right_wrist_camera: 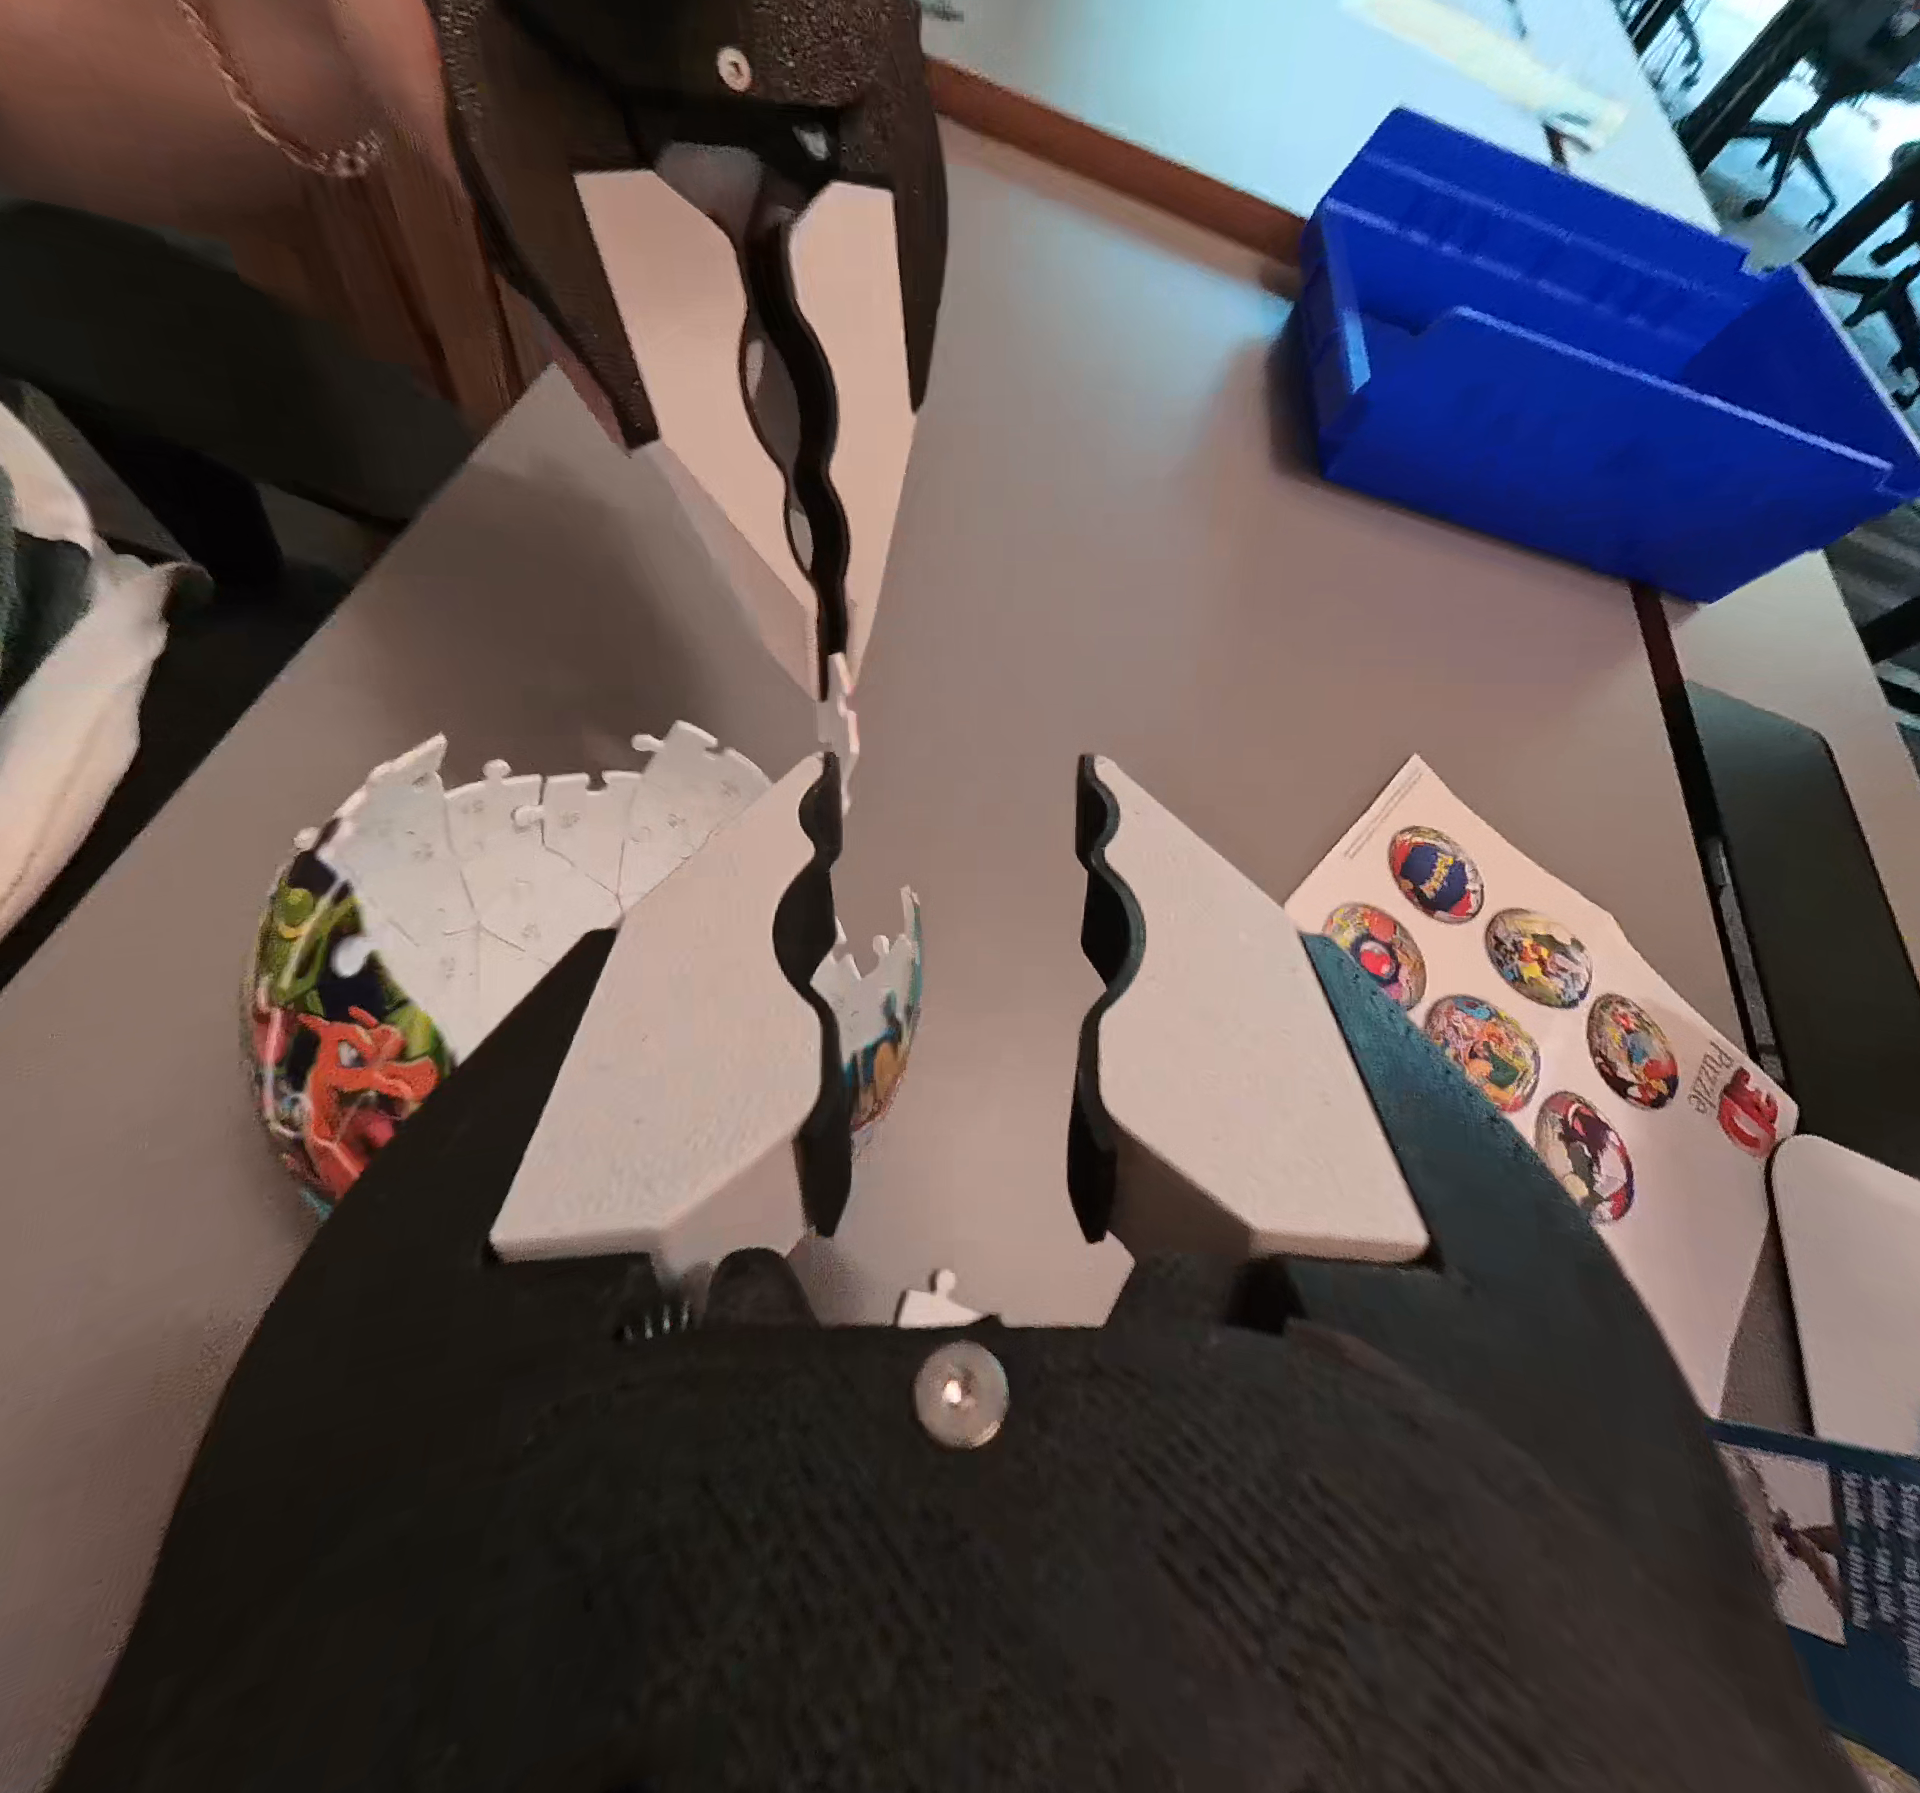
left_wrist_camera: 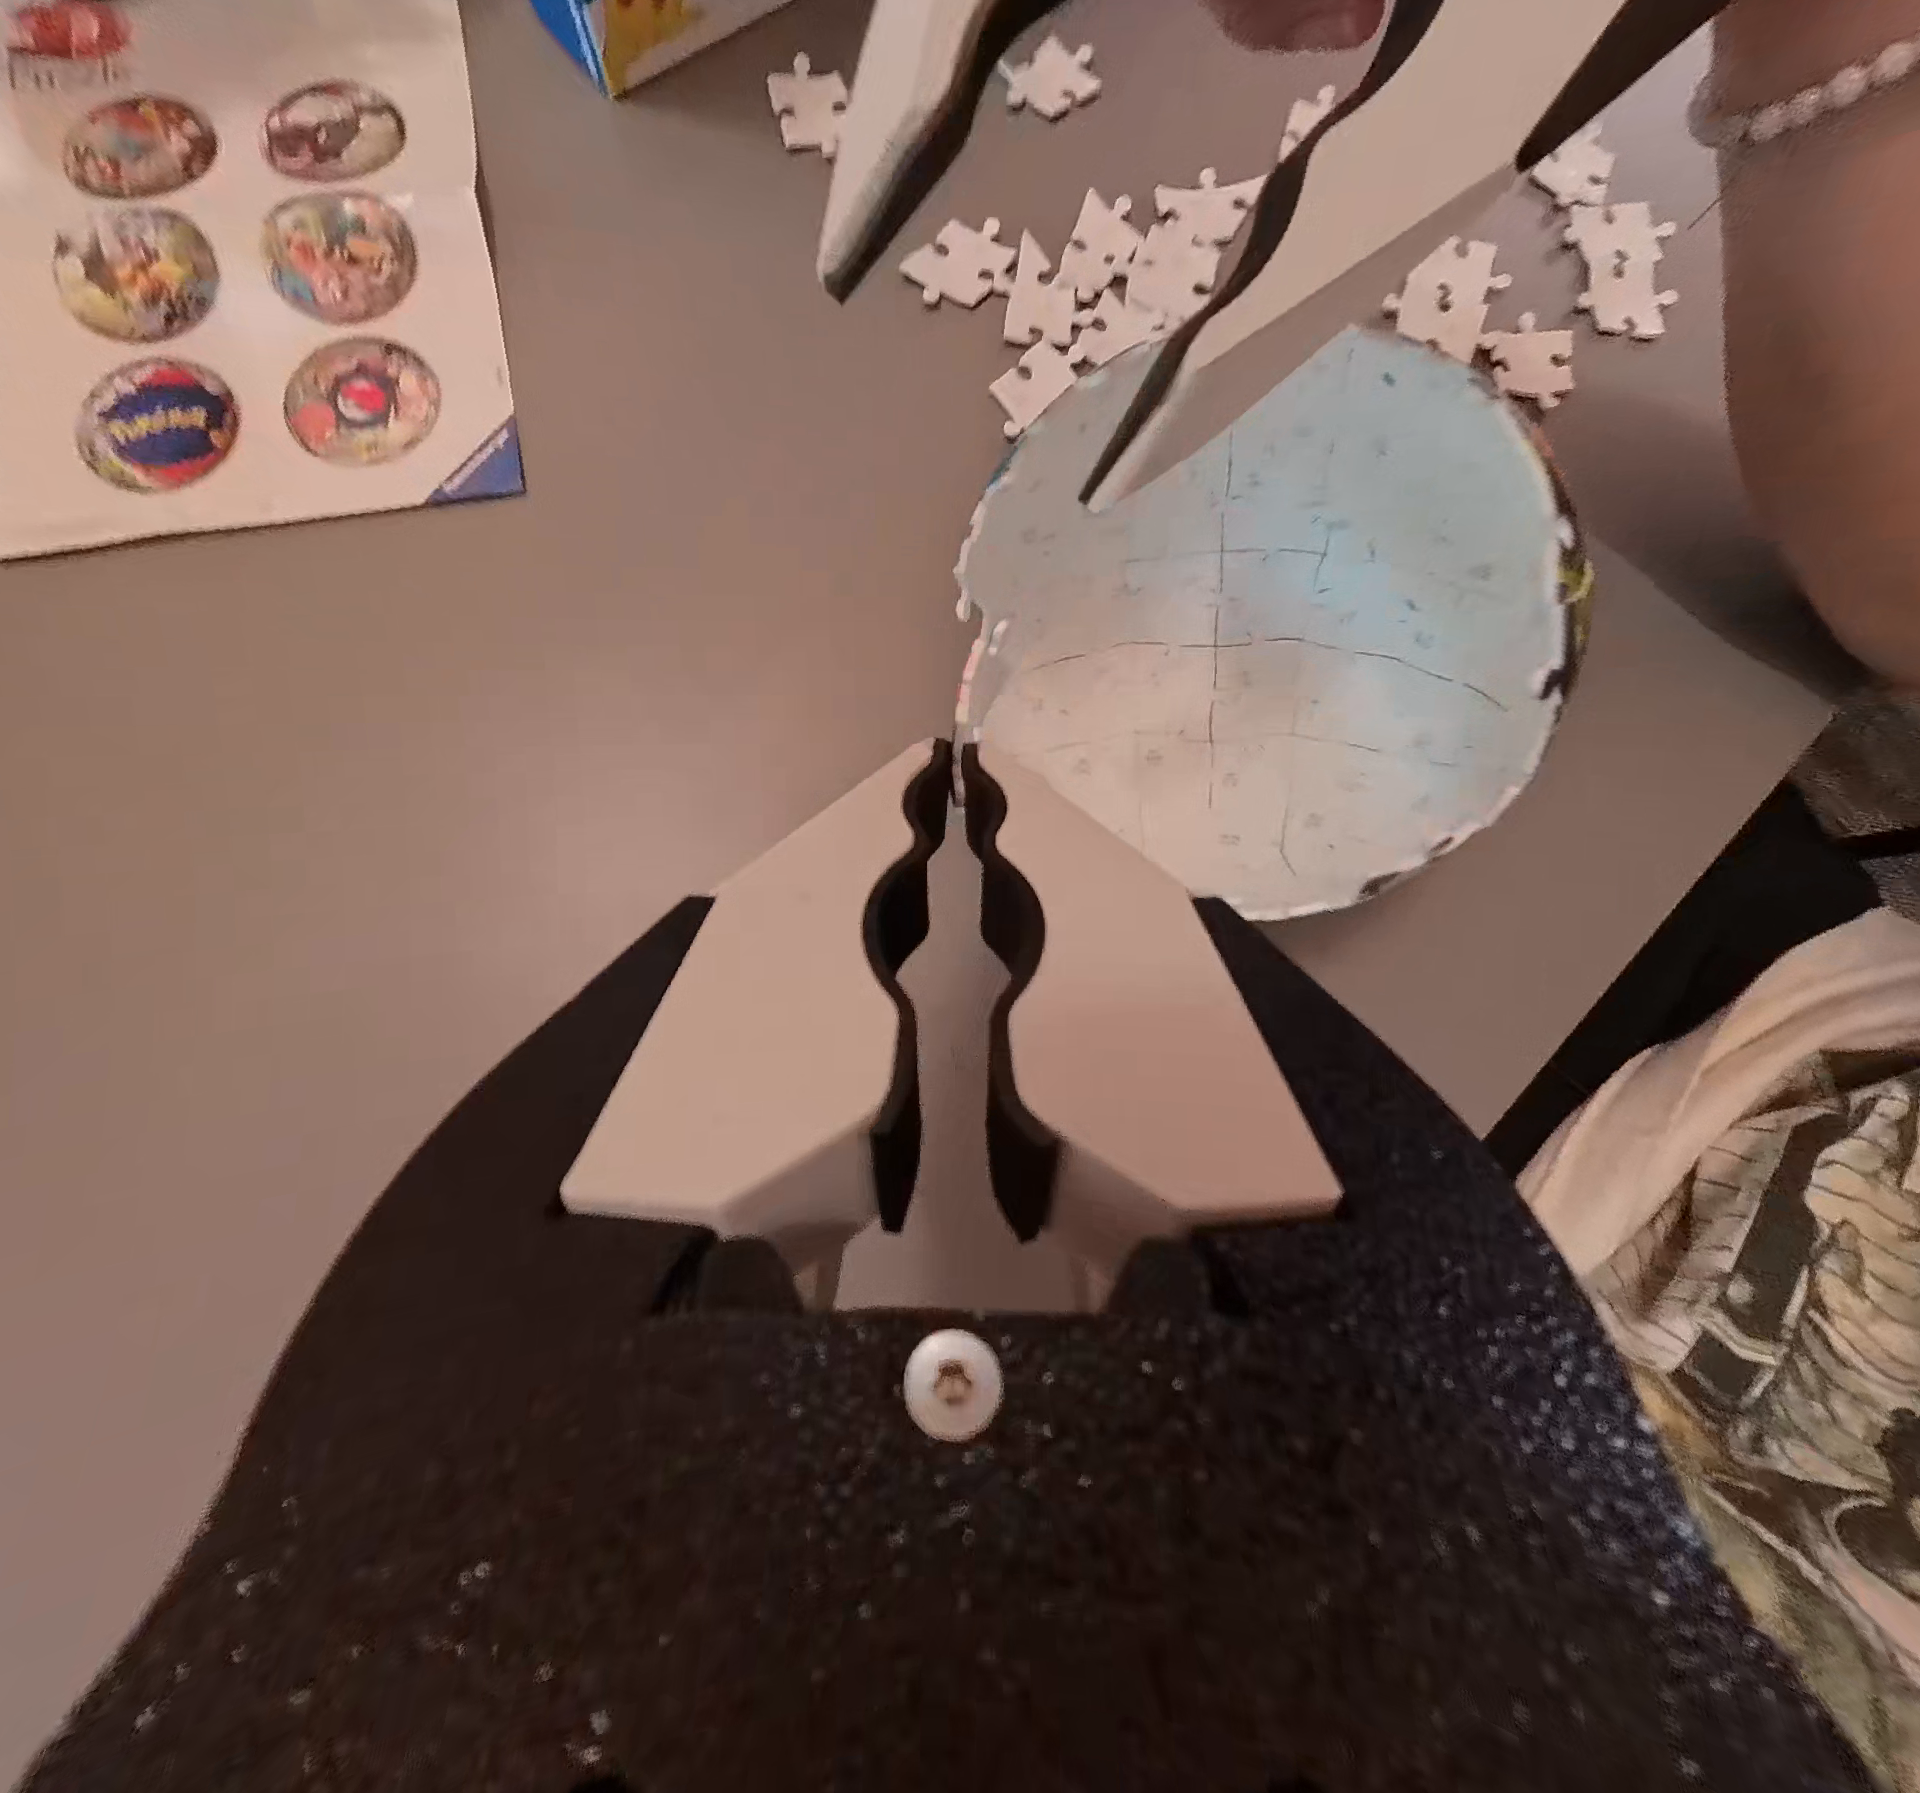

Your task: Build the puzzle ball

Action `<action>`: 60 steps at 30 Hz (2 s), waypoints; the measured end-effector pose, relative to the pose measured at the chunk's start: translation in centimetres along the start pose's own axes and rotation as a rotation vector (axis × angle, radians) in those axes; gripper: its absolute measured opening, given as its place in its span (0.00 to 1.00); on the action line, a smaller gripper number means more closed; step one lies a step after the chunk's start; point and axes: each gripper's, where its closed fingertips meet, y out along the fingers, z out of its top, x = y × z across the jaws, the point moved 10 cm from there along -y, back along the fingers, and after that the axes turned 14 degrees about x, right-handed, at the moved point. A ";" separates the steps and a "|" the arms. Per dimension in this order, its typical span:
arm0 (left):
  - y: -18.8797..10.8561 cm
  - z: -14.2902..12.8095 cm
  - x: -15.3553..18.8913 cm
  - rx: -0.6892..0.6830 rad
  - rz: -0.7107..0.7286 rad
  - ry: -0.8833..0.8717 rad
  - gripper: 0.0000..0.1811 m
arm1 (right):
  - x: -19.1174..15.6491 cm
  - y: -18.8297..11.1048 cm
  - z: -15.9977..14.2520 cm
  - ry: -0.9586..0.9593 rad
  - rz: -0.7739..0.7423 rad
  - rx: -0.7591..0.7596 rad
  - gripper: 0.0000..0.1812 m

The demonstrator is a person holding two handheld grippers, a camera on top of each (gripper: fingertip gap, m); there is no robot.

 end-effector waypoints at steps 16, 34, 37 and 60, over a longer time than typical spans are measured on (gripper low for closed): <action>1.3 -0.5 1.1 -0.086 0.143 -0.092 0.00 | 0.4 3.0 -0.7 -0.011 0.303 -0.035 0.13; 2.1 0.2 1.3 -0.116 0.169 -0.113 0.00 | -0.4 1.6 1.9 -0.101 0.132 -0.013 0.15; 2.2 0.3 1.4 -0.117 0.172 -0.116 0.00 | -0.7 1.9 1.9 -0.098 0.164 -0.031 0.13; 2.7 -0.3 1.4 -0.137 0.157 -0.153 0.00 | -1.0 1.2 1.5 -0.089 0.157 -0.094 0.12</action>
